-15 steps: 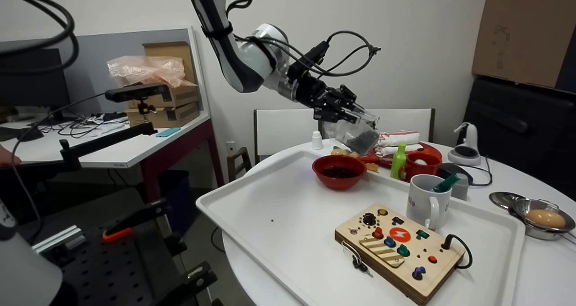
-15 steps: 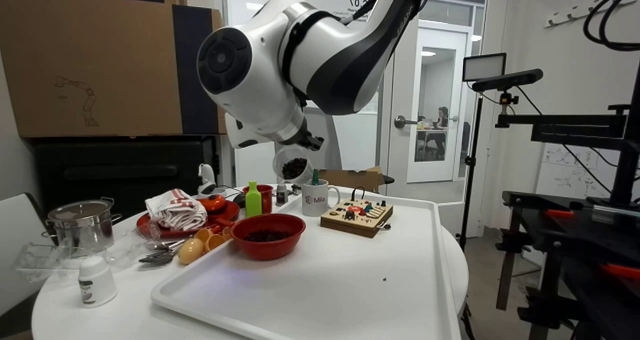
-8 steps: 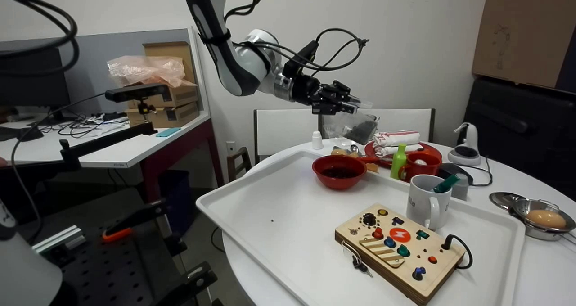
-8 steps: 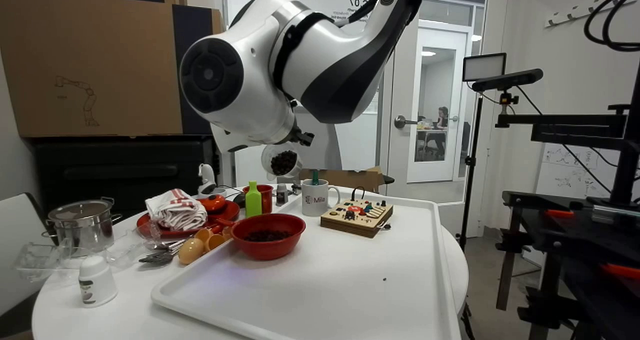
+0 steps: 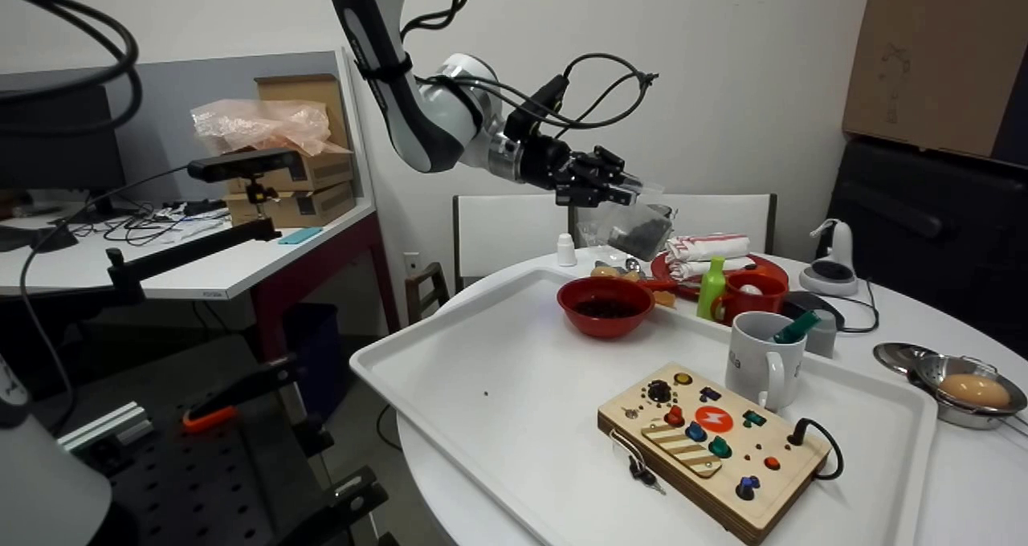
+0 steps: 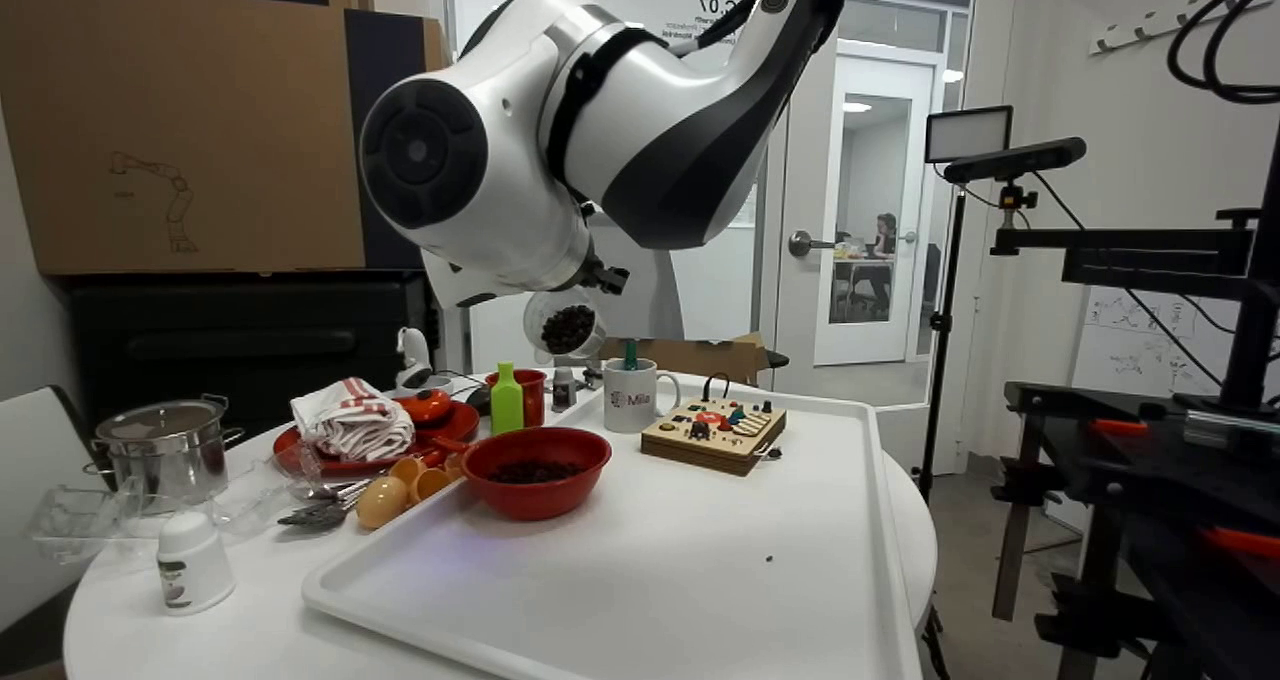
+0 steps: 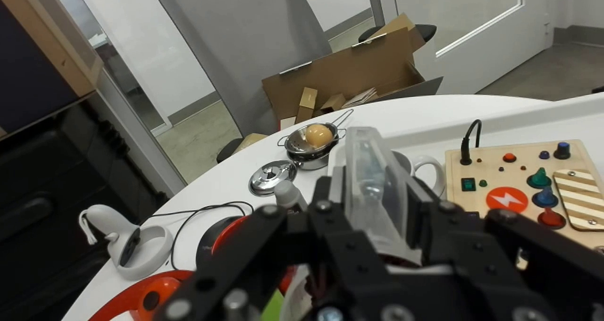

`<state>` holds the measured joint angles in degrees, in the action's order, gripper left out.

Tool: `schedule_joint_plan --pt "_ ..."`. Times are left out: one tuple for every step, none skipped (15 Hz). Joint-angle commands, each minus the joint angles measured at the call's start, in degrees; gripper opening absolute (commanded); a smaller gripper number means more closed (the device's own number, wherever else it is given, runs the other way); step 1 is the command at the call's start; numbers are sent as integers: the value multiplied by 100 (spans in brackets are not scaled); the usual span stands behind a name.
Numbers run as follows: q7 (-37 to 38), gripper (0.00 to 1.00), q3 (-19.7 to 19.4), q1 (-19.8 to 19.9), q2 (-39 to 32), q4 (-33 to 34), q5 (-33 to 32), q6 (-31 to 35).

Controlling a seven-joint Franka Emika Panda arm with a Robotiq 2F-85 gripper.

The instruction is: Get the contents in the jar and pour them in the red bowl

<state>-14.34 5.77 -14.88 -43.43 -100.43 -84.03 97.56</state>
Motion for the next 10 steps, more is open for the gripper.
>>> schedule_joint_plan --pt "57 7 29 41 -11 -97 -158 -138" --pt "80 7 -12 -7 -14 -167 -251 -221" --pt "93 7 -31 -39 -6 -243 -334 -293" --pt "110 7 -37 -62 7 -332 -425 -375" --pt "116 7 -31 -80 13 -407 -505 -465" --pt "128 7 -25 -121 12 -487 -605 -587" --pt "134 7 -3 -139 11 -556 -678 -671" --pt "139 7 16 -187 1 -612 -768 -790" --pt "128 7 45 -231 -22 -640 -844 -895" --pt "115 7 83 -267 -42 -655 -911 -982"
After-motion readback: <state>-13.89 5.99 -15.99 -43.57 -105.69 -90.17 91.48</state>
